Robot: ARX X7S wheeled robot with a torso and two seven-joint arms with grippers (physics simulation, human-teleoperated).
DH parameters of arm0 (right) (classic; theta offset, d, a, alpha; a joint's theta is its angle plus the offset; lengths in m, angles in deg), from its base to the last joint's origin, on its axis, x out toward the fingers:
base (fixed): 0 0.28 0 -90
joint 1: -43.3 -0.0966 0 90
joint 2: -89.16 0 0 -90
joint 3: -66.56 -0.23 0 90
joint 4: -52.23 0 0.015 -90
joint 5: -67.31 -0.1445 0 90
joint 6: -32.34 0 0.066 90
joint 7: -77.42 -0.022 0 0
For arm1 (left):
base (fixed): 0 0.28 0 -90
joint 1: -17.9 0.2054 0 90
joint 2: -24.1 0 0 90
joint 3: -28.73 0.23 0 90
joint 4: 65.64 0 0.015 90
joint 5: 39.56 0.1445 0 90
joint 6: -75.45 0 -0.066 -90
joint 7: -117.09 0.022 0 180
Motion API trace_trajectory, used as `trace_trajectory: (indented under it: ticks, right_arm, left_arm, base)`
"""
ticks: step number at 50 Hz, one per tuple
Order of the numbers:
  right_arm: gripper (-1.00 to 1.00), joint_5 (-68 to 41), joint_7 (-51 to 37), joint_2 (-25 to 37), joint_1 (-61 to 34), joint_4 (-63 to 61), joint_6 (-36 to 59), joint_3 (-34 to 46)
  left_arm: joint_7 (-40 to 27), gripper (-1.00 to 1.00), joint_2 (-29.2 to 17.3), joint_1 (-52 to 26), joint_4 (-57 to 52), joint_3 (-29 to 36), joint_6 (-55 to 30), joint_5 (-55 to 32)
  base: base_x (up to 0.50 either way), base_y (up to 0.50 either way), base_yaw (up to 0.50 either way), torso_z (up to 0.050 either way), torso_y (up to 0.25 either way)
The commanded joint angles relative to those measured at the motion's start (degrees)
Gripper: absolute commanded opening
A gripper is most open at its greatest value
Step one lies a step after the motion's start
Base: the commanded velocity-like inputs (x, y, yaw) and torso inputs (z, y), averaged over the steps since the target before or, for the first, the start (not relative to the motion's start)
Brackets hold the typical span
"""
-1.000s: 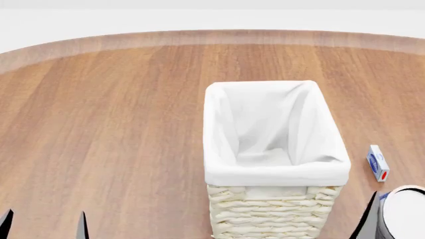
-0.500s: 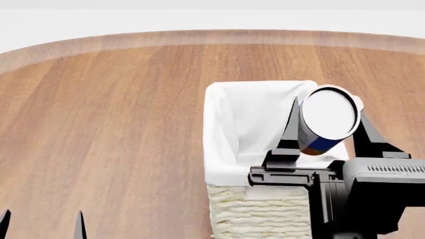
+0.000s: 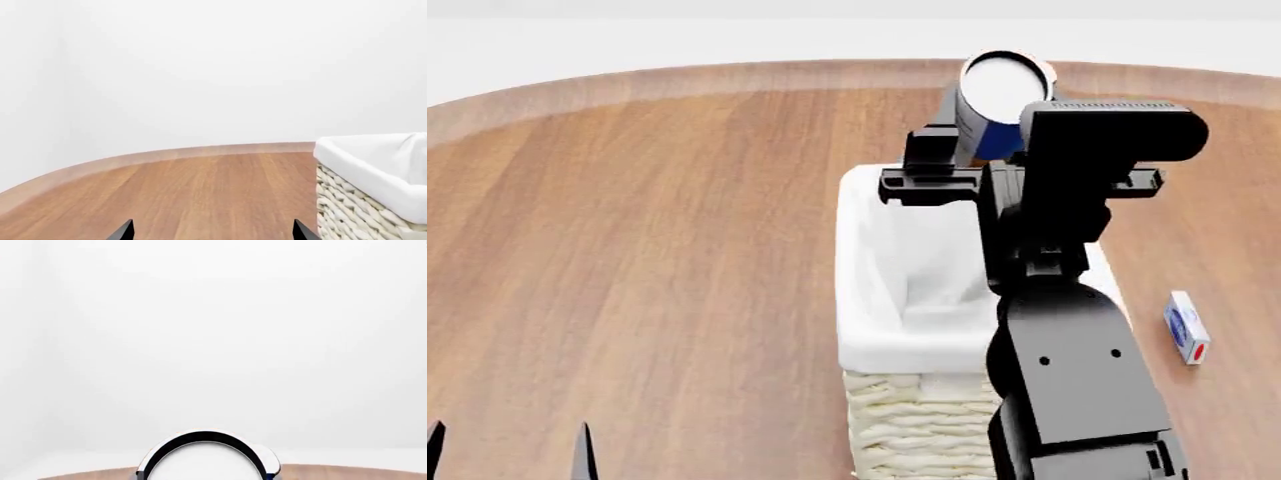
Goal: Pick up the alphabet soup and put it in the basket.
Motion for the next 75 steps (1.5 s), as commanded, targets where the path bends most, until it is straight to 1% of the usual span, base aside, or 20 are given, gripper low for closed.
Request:
trace_trajectory:
  ticks: [1, 2, 7, 13, 16, 17, 24, 25, 34, 39, 49, 53, 65, 71, 72, 75]
  right_arm:
    - [-1.0, 6.4, 6.5, -7.9, -24.0, 50.2, -19.1, 1.5]
    - [-1.0, 7.1, 6.2, -8.0, -24.5, 52.2, -18.7, 1.3]
    - [-1.0, 11.3, 4.5, -8.2, -24.8, 52.2, -13.5, -2.5]
    - [-1.0, 15.7, 4.3, -8.2, -25.3, 52.3, -3.6, -8.5]
    - [-1.0, 17.4, 4.3, -8.2, -25.6, 52.3, -0.6, -11.0]
    - [-1.0, 17.7, 4.9, -8.3, -25.9, 52.3, 2.2, -11.8]
    - [-1.0, 20.7, 5.2, -8.6, -26.5, 52.3, 8.6, -10.6]
    - [-1.0, 20.6, 5.8, -8.6, -26.6, 52.3, 11.6, -10.5]
    - [-1.0, 21.0, 9.1, -8.7, -25.8, 52.3, 18.3, -6.7]
    - [-1.0, 20.3, 10.2, -8.8, -25.7, 52.3, 22.5, -7.3]
    - [-1.0, 20.5, 10.4, -8.4, -25.4, 52.3, 25.6, -7.5]
    - [-1.0, 20.6, 9.1, -8.3, -24.9, 52.3, 27.6, -7.6]
    - [-1.0, 20.3, 9.9, -8.3, -24.1, 52.3, 26.4, -8.7]
    - [-1.0, 20.3, 8.8, -8.2, -23.8, 52.3, 25.2, -9.6]
    - [1.0, 20.3, 8.9, -8.2, -23.8, 52.3, 25.2, -9.6]
    - [1.0, 20.4, 8.9, -8.2, -23.7, 52.3, 25.0, -9.8]
  left_arm:
    - [-0.1, 1.0, -0.2, -0.3, 0.1, 0.0, -0.2, -0.3]
    - [-0.1, 1.0, -0.2, -0.4, 0.2, 0.0, -0.2, -0.3]
    - [-0.1, 1.0, -0.2, -0.5, 0.4, 0.2, -0.2, -0.5]
    - [-0.1, 1.0, -0.3, -0.5, 0.4, 0.1, -0.1, -0.6]
    - [-0.1, 1.0, -0.4, -0.5, 0.3, 0.1, -0.1, -0.8]
    - [-0.1, 1.0, -0.4, -0.4, 0.5, 0.1, 0.0, -0.8]
    - [-0.2, 1.0, -0.5, -0.4, 0.6, 0.0, 0.2, -0.9]
    - [-0.1, 1.0, -0.4, -0.4, 0.8, 0.0, 0.4, -1.1]
    - [-0.3, 1.0, -0.6, -0.4, 0.9, -0.1, 0.7, -1.3]
    - [-0.3, 1.0, -0.6, -0.4, 1.0, 0.1, 0.8, -1.3]
    - [-0.4, 1.0, -0.8, -0.3, 1.0, 0.0, 1.0, -1.5]
    - [-0.5, 1.0, -0.9, -0.3, 0.9, 0.1, 0.9, -1.6]
    - [-0.6, 1.0, -1.0, -0.4, 1.2, 0.2, 1.1, -1.6]
    - [-0.7, 1.0, -1.1, -0.4, 1.0, 0.1, 1.1, -1.8]
    - [-0.7, 1.0, -1.1, -0.4, 1.0, 0.2, 1.1, -1.7]
    - [-0.8, 1.0, -1.1, -0.4, 1.0, 0.2, 1.1, -1.7]
  base:
    - [0.0, 0.0, 0.0, 0.0, 0.0]
    - [0.0, 0.0, 0.0, 0.0, 0.0]
    - [0.0, 0.0, 0.0, 0.0, 0.0]
    - [0.0, 0.0, 0.0, 0.0, 0.002]
    - [0.0, 0.0, 0.0, 0.0, 0.0]
    - [0.0, 0.0, 0.0, 0.0, 0.0]
    - [0.0, 0.0, 0.0, 0.002, 0.001]
    - [0.0, 0.0, 0.0, 0.0, 0.0]
    - [0.0, 0.0, 0.0, 0.0, 0.0]
    - [0.0, 0.0, 0.0, 0.0, 0.002]
    - [0.0, 0.0, 0.0, 0.0, 0.0]
    - [0.0, 0.0, 0.0, 0.0, 0.003]
    - [0.0, 0.0, 0.0, 0.0, 0.0]
    - [0.0, 0.0, 0.0, 0.0, 0.0]
    - [0.0, 0.0, 0.0, 0.0, 0.0]
    - [0.0, 0.0, 0.0, 0.0, 0.0]
